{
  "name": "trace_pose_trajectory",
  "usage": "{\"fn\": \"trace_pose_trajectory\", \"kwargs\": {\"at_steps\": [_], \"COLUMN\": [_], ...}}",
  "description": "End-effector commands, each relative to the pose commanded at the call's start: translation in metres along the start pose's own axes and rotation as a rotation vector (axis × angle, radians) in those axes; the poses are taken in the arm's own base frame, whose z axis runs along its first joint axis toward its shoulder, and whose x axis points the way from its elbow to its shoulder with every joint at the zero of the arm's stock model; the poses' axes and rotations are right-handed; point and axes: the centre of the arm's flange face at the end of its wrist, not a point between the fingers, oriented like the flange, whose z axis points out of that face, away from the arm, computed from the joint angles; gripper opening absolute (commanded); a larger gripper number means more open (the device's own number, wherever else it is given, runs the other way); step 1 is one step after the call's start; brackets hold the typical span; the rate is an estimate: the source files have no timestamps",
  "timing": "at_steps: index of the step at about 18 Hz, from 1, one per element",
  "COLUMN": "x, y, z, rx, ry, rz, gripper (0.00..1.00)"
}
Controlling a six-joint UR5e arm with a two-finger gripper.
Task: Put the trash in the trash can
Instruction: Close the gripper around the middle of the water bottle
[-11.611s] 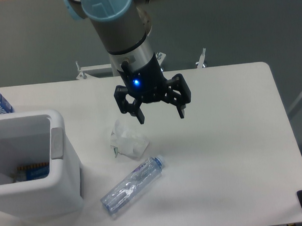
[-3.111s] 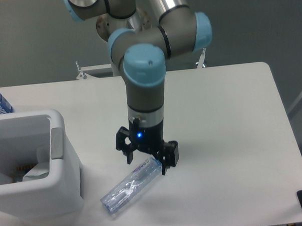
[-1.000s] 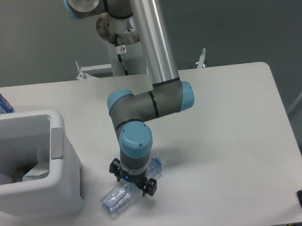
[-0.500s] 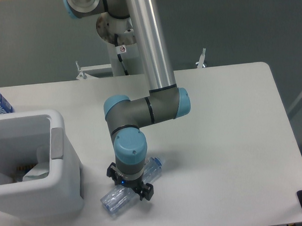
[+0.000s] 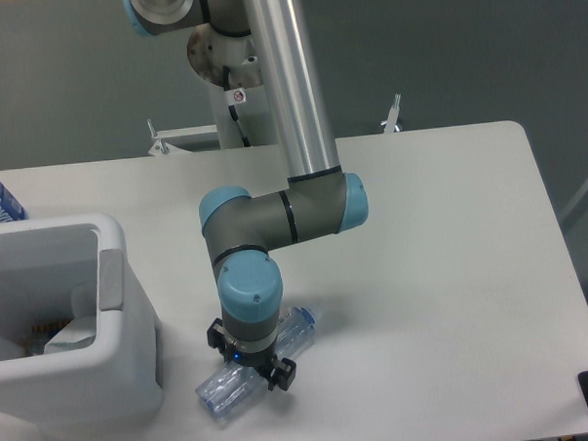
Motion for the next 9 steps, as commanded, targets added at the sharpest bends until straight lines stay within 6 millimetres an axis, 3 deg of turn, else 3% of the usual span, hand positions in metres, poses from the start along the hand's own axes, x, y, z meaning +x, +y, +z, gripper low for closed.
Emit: {"fn": "trace_pose_trajectory", "kwargs": {"at_steps": [9], "x": [-0.0001], "y": [-0.0001], "z": [-0.0021], "rx": [0.001], "ry": [-0.003], "rz": [0.0], "gripper": [0.6]}}
